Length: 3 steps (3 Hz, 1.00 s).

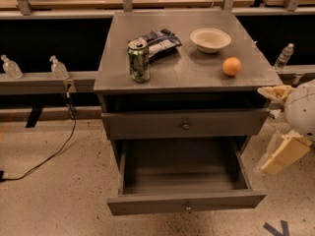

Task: Close middle drawer

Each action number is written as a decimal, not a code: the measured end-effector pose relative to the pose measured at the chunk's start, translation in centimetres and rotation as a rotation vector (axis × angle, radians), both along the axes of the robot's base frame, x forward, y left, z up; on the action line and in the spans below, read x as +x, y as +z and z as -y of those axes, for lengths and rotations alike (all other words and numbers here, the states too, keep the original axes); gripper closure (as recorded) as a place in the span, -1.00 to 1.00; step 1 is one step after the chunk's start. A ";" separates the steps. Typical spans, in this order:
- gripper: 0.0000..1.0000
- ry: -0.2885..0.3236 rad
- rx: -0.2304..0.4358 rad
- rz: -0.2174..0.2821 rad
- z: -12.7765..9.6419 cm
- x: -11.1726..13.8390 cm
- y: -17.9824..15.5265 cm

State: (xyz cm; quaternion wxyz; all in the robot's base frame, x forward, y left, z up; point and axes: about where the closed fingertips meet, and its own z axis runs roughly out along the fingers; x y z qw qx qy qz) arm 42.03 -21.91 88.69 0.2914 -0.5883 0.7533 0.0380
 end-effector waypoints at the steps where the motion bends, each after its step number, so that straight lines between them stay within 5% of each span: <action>1: -1.00 0.019 0.032 -0.028 0.0 1.2 -1.9; 2: -1.00 0.050 0.156 -0.068 0.6 3.4 -7.2; 3: -1.00 0.118 0.367 -0.106 0.4 4.3 -16.4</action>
Offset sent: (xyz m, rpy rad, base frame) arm 0.0701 -0.0198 -0.1582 0.3688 0.1394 0.1116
